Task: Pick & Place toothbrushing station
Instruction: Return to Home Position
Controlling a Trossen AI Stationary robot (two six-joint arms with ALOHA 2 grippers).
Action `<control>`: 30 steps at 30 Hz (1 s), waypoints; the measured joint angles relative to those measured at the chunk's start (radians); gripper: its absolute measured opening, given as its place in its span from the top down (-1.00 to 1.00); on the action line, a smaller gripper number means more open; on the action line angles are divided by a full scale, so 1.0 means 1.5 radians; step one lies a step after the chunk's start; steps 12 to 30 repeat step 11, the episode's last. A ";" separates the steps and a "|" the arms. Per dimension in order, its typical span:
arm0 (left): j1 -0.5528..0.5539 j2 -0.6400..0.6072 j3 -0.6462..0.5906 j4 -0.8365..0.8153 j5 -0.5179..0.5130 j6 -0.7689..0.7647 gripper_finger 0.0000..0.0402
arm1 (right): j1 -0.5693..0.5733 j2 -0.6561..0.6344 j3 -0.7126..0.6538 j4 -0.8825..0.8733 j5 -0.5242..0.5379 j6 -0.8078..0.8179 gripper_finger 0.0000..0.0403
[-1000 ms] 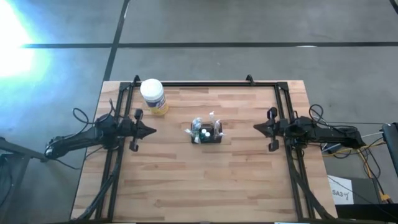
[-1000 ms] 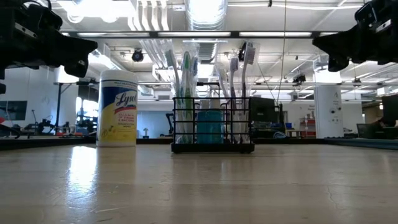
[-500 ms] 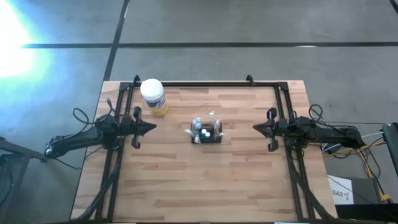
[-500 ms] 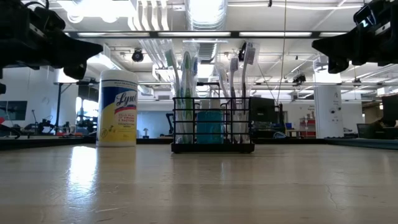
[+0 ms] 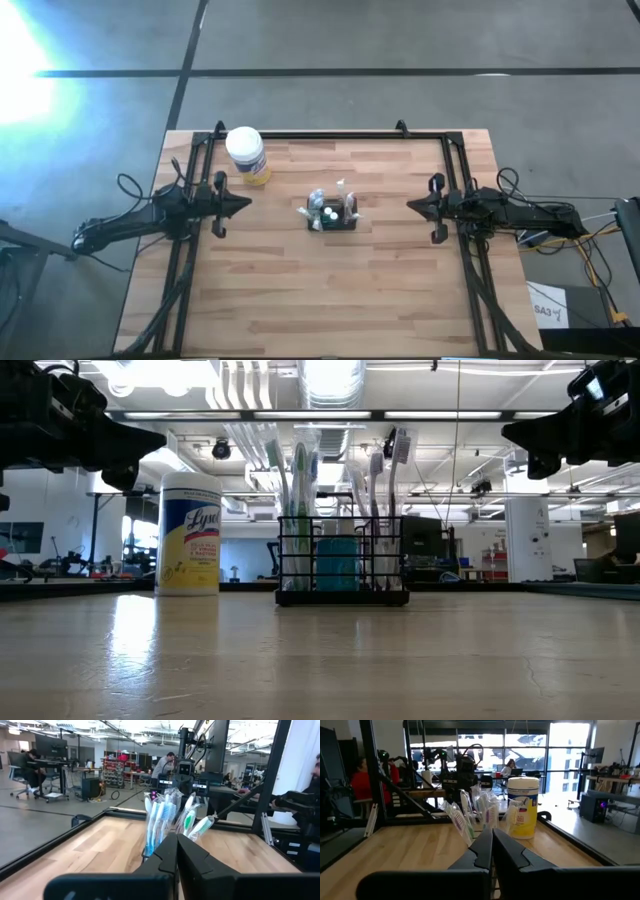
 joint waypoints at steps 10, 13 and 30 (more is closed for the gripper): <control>0.000 0.000 0.000 0.005 -0.001 0.020 0.93 | 0.000 0.000 0.000 0.000 0.000 0.031 0.96; 0.000 0.000 0.000 0.007 -0.001 0.021 0.93 | 0.000 0.001 0.000 0.000 0.000 0.031 0.96; 0.000 0.000 0.000 0.007 -0.001 0.021 0.93 | 0.000 0.001 0.000 0.000 0.000 0.031 0.96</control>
